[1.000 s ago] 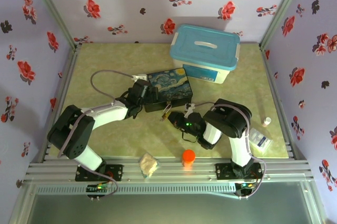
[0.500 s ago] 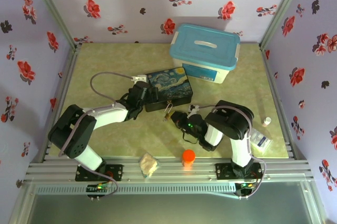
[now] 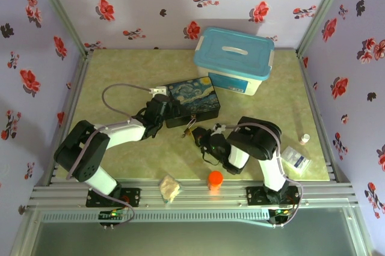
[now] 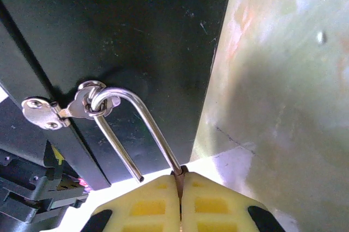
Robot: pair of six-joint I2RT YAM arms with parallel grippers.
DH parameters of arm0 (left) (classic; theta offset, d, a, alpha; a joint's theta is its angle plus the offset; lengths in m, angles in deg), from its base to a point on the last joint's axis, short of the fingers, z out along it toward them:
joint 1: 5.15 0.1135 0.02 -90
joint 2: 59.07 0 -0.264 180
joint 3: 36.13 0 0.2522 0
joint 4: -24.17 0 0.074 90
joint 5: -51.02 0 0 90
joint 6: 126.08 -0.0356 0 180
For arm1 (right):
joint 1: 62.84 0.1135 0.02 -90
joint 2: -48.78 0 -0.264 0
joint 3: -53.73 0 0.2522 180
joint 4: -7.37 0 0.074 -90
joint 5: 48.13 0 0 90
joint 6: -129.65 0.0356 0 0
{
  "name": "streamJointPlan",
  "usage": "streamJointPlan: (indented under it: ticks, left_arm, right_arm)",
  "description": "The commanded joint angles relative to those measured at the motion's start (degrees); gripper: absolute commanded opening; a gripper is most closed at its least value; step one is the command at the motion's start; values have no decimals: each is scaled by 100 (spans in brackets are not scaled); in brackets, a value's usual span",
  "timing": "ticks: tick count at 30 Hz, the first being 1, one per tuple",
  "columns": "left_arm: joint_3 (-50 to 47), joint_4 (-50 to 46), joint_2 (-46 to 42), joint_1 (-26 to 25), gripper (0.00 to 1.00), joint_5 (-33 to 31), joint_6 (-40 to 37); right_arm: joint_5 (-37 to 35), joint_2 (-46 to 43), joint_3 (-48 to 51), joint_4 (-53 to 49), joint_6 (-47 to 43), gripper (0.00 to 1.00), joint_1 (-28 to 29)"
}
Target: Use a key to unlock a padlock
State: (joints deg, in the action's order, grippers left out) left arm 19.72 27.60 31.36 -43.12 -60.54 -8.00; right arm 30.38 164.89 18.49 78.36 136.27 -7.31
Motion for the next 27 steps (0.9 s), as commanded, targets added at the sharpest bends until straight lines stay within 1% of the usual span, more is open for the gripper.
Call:
streamJointPlan:
  ticks: [1, 5, 8, 12, 16, 19, 22, 24, 27]
  left_arm:
    - [-332, -1226, 142, 45, 83, -327, -337]
    - [-371, -1158, 85, 46, 82, -323, -395]
    - [-368, -1152, 84, 36, 81, -314, -425]
    - [-403, -1115, 88, 32, 81, -308, -403]
    - [-412, -1096, 130, 10, 80, -296, -430]
    - [-397, -1118, 200, 12, 79, -313, -481]
    - [-452, -1043, 228, 10, 79, -314, -479]
    - [-479, -1040, 212, 12, 79, -314, -454]
    - [-508, -1006, 182, 13, 79, -315, -462]
  right_arm:
    - [-564, 295, -161, -520, 754, 0, 65]
    - [-576, 577, -465, -520, 1306, 0, 94]
    - [-1094, 646, -505, -520, 1401, 0, 200]
    - [-1844, 665, -314, -530, 1555, 0, 226]
    - [-2042, 771, -303, -521, 1689, 0, 201]
    - [-2123, 752, -335, -521, 1568, 0, 189]
    - [-2090, 548, -299, -530, 953, 0, 94]
    - [-2220, 370, -175, -532, 519, 0, 57]
    - [-2198, 415, -37, -530, 602, 0, -55]
